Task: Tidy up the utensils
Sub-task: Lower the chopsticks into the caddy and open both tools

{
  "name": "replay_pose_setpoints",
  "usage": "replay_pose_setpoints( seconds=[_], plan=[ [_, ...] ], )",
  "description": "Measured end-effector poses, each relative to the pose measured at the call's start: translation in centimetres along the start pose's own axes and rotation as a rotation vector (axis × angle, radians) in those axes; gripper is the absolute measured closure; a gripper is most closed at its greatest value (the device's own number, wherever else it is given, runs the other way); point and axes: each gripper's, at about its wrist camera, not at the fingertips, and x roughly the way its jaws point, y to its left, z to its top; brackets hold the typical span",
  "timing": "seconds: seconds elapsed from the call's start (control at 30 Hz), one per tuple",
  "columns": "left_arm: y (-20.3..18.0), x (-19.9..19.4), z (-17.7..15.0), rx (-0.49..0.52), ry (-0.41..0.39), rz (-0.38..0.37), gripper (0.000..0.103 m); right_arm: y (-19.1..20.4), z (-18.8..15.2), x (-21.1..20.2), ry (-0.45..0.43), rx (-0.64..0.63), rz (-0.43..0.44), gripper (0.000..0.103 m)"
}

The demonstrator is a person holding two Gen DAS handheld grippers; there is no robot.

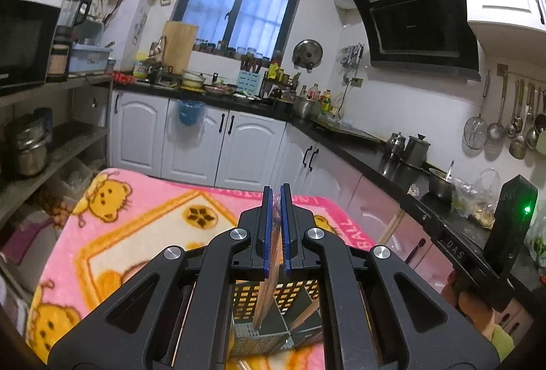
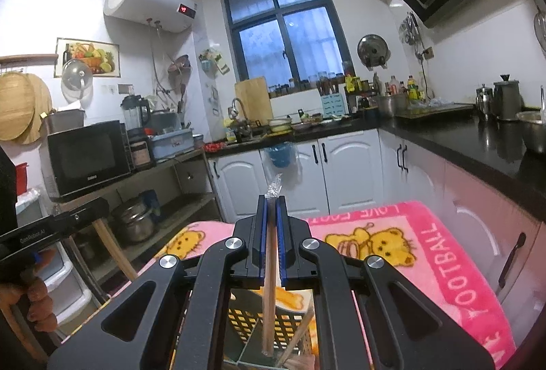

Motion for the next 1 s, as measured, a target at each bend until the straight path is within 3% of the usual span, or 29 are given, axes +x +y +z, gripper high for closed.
replay_pose_setpoints(
  seconds=[0.23,0.37,0.57,0.7,0.77,0.83,1.0],
  plan=[
    [0.6,0.8,-1.2,-0.026,0.028,-0.003,0.101,0.1,-1.4,0.3,0.032,0.004,0.002,0.097],
    [0.9,0.6,-1.6,-0.032,0.036,-0.006,0.101,-0.2,-1.9,0.0,0.052,0.007,-0.002,0.085],
    [1.3,0.5,-2.2,-0.040,0.058,-0.001,0.101,-0.1,-2.3,-0.7,0.075,0.008,-0.019,0.084],
    [1.6,0.3,-2.6,-0.052,0.068,0.003,0.100,-0.2,-2.6,-1.6,0.087,0.011,-0.029,0.077],
    [1.8,0.1,-2.8,-0.055,0.071,0.008,0.097,-0.2,-2.7,-2.0,0.089,0.007,-0.031,0.077],
    [2.0,-0.1,-2.9,-0.064,0.071,0.014,0.082,-0.4,-2.8,-2.4,0.096,0.009,-0.032,0.076],
    [2.5,-0.7,-3.1,-0.074,0.070,0.021,0.068,-0.5,-3.1,-3.3,0.114,0.001,-0.035,0.072]
  ],
)
